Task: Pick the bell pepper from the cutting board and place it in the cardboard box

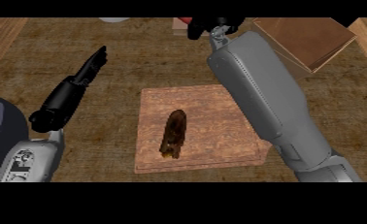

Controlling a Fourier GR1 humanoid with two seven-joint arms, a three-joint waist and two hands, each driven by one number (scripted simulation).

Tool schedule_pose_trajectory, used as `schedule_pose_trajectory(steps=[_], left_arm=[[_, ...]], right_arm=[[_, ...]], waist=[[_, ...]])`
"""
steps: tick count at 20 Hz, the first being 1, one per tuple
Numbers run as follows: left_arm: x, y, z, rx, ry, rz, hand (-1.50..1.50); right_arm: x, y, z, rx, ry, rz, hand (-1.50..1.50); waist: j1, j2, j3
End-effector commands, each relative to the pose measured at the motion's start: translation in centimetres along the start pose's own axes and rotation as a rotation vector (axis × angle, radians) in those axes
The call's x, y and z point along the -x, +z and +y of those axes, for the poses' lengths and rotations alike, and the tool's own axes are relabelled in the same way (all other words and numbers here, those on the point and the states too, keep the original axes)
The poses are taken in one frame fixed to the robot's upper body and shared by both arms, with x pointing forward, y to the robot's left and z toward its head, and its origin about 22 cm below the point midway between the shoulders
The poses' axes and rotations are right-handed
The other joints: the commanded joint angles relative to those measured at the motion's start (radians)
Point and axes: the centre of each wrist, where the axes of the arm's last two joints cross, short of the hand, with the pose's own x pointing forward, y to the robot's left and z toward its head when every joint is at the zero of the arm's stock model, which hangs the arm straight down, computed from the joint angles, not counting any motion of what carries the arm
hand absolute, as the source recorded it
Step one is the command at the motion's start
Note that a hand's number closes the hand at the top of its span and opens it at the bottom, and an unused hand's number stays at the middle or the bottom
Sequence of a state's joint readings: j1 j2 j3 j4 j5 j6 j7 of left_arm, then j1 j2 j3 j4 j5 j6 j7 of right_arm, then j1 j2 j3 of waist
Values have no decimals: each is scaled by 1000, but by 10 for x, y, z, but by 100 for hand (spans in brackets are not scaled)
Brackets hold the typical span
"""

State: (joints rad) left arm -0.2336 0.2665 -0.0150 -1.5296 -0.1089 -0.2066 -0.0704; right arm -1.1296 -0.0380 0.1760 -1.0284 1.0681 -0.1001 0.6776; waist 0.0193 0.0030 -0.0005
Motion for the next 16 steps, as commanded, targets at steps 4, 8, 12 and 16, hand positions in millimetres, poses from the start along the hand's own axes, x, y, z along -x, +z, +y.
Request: schedule_pose_trajectory(steps=[4, 8, 12, 16], left_arm=[[-6, 2, -3, -7, -12, -12, 0], [4, -1, -1, 4, -6, 3, 0], [-11, 3, 5, 6, -16, -21, 0], [6, 14, -4, -12, 1, 0, 0]], right_arm=[[65, -41, -26, 126, -43, 191, 150], [86, -60, -40, 118, 18, 228, 150], [144, -76, -46, -18, 113, 276, 150], [177, -76, -36, -256, 130, 363, 150]], waist=[[-9, 0, 1], [-10, 1, 0], [4, 3, 1], [0, 3, 0]])
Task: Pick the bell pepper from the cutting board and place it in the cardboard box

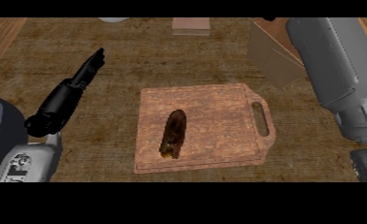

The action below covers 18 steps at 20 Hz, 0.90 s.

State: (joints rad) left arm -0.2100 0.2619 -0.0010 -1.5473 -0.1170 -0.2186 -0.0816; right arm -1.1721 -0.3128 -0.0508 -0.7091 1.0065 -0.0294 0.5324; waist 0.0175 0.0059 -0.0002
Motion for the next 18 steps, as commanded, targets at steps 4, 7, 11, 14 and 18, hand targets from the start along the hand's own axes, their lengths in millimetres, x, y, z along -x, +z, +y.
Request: schedule_pose_trajectory(steps=[4, 7, 11, 14, 18], left_arm=[[-14, 1, -14, -7, 8, -15, 0], [-13, -5, 3, -9, -1, -6, 0], [-2, -8, -2, -7, -2, -19, 0], [4, -6, -15, -2, 4, 12, 0], [9, -1, -10, 1, 4, 12, 0]], right_arm=[[88, -28, -2, -256, 22, 64, 150], [91, -31, -1, -357, 85, 57, 150], [108, -33, 10, -478, 83, 97, -150], [122, -34, 0, -527, 22, -21, -150], [114, -31, 4, -421, -133, -150, -150]], waist=[[2, 0, 1], [6, 2, 1], [6, 5, 0], [-7, -1, 0], [-5, -1, 1]])
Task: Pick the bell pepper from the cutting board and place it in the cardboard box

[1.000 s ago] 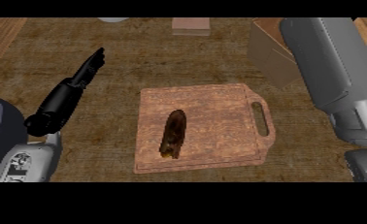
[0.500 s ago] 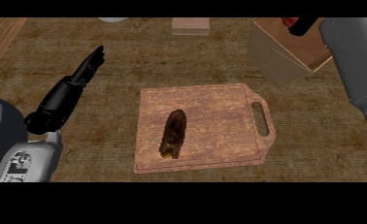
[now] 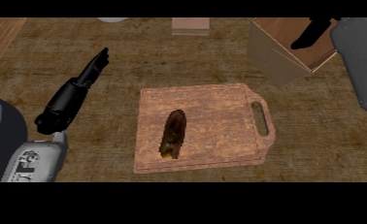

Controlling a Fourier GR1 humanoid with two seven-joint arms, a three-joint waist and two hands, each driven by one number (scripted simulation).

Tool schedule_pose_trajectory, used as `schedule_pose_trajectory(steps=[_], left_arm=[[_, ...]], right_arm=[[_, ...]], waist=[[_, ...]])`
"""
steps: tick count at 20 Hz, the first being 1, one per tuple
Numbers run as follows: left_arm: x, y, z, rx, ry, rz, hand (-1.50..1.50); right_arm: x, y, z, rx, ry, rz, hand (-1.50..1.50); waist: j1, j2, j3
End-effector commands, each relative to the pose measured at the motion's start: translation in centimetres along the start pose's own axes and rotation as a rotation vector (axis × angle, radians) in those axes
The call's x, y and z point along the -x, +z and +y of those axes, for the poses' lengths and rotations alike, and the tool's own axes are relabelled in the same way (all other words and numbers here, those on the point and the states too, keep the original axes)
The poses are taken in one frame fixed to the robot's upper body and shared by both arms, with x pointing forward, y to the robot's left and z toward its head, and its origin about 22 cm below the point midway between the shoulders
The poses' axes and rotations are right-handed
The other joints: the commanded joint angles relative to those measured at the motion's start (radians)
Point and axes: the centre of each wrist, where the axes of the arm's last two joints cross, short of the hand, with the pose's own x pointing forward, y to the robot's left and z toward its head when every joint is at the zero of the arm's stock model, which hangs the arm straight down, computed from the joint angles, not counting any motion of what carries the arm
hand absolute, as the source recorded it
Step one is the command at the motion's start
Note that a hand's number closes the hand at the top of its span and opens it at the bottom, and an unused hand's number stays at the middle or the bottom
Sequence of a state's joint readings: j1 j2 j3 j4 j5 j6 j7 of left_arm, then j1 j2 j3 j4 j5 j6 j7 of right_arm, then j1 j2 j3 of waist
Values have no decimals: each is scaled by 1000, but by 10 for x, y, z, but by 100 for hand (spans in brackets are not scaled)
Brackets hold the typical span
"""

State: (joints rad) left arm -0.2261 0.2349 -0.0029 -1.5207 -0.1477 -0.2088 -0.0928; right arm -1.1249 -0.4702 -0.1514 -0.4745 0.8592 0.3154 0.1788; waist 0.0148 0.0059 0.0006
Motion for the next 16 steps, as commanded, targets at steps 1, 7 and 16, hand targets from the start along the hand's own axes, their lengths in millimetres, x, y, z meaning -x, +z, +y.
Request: schedule_pose_trajectory(steps=[1, 7, 16], left_arm=[[4, 8, -6, 9, -11, 5, 0], [2, 6, -8, 1, 3, 5, 0], [-6, -7, -1, 8, -1, -10, 0]], right_arm=[[8, 2, 2, 112, -156, -157, -150], [6, 10, -34, 386, -826, -240, -150], [103, 14, -16, 565, -1059, -154, -150]], waist=[[3, -1, 1], [-10, -7, 3], [6, 7, 1]])
